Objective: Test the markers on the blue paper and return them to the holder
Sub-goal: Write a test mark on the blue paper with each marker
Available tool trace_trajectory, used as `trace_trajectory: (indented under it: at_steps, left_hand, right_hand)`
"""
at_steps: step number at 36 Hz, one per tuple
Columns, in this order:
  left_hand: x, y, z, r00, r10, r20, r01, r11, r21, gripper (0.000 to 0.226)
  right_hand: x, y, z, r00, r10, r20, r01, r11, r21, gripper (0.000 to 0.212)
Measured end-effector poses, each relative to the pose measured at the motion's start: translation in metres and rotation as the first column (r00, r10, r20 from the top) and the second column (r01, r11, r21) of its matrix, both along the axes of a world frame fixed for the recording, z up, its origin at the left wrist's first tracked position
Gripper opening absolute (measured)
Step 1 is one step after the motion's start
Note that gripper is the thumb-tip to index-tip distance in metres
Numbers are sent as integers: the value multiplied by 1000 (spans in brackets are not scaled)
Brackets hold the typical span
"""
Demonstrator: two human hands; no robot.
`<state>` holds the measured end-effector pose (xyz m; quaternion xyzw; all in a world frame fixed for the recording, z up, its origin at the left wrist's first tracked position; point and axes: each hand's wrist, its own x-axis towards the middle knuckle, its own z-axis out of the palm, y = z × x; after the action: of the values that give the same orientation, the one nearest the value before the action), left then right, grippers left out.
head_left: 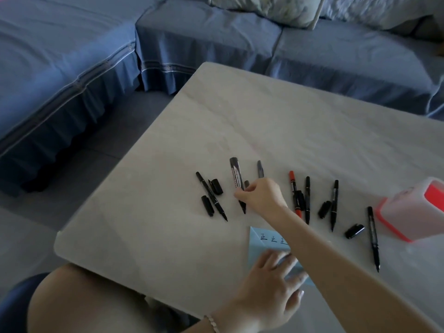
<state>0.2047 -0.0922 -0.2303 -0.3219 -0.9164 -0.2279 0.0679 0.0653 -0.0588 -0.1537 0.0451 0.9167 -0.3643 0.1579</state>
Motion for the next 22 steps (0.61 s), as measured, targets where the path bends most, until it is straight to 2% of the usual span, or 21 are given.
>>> trace_trajectory:
  at_steps: [3, 7, 12, 18, 20, 22]
  left_hand:
    - [0, -1, 1, 999, -6, 36, 7, 1000, -27, 31]
    - [0, -1, 2, 998, -7, 57, 7, 1000, -4, 33]
    - [-1, -1, 6, 998, 6, 69, -4, 1000, -29, 36]
    - [-2, -1, 7, 998, -2, 57, 3, 1000, -12, 34]
    - [-3, -1, 8, 999, -2, 47, 3, 1000, -20, 34]
    - [-3, -2, 8, 999, -2, 44, 4, 999, -47, 35]
  right_hand:
    - [14, 19, 13, 991, -106, -82, 89, 978, -190, 31]
    - [38, 64, 29, 949, -182, -259, 122, 965, -232, 19]
    - [73, 123, 23, 860, -366, -356, 249, 909, -333, 20]
    - [114, 151, 6, 780, -568, -261, 345, 740, -577, 12]
    - [118, 155, 1, 761, -596, -256, 335, 699, -632, 24]
    - [119, 156, -2, 758, -601, -253, 329, 687, -647, 26]
